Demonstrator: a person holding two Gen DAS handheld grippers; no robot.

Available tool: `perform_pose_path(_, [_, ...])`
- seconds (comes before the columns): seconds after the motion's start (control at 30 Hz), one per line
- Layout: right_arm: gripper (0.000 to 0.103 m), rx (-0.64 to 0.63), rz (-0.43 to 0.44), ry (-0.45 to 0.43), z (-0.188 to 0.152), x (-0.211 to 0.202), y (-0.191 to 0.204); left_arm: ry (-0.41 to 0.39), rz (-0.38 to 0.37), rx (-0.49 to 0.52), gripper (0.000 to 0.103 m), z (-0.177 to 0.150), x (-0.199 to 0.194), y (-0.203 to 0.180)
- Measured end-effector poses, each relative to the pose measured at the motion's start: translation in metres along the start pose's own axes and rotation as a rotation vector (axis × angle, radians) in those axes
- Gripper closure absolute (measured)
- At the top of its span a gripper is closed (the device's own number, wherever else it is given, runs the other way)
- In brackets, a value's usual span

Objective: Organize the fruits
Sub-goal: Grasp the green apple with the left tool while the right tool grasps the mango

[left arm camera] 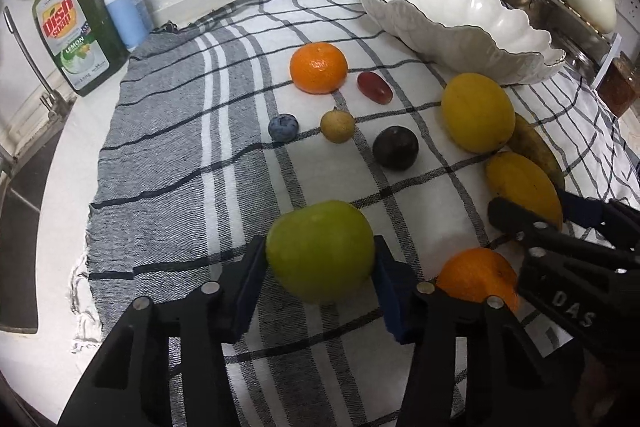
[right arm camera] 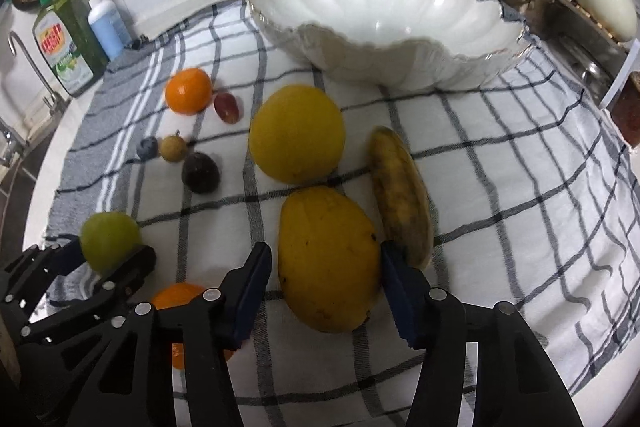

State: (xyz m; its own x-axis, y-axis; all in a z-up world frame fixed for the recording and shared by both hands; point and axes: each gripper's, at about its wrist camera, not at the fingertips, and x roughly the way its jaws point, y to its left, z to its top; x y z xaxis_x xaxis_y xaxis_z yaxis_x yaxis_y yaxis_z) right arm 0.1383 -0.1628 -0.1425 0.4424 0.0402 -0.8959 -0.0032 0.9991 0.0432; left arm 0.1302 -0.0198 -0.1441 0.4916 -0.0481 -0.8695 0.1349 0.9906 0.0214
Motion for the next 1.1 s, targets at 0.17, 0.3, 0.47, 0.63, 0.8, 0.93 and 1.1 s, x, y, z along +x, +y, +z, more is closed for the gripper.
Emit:
perform_pose_path(0.17, [0.053,0.014,0.008,-0.002,-0.001,0.002,-0.004,-0.003,0.001,0.01,0.055,-0.001,-0.001,-0.002])
perform_pose_path(0.3, [0.053,0.019,0.016,-0.001,-0.003,0.001,-0.004,-0.003,-0.012,0.008,0.055,-0.002,-0.004,-0.002])
perform_pose_path(0.47, [0.054,0.021,0.02,-0.021,-0.006,-0.009,-0.005,-0.036,-0.003,0.017,0.056,-0.001,-0.016,-0.002])
perform_pose_path(0.63, [0.054,0.022,0.021,-0.06,-0.004,-0.025,-0.008,-0.068,0.004,0.027,0.056,0.001,-0.031,-0.004])
perform_pose_path(0.8, [0.054,0.02,0.024,-0.094,-0.002,-0.04,-0.01,-0.095,0.0,0.037,0.056,0.003,-0.043,-0.007])
perform_pose_path(0.93, [0.054,0.026,0.026,-0.121,0.001,-0.051,-0.014,-0.108,-0.01,0.042,0.056,0.005,-0.052,-0.01])
perform_pose_path(1.1, [0.054,0.036,0.025,-0.154,0.005,-0.063,-0.021,-0.143,-0.009,0.056,0.056,0.014,-0.064,-0.017])
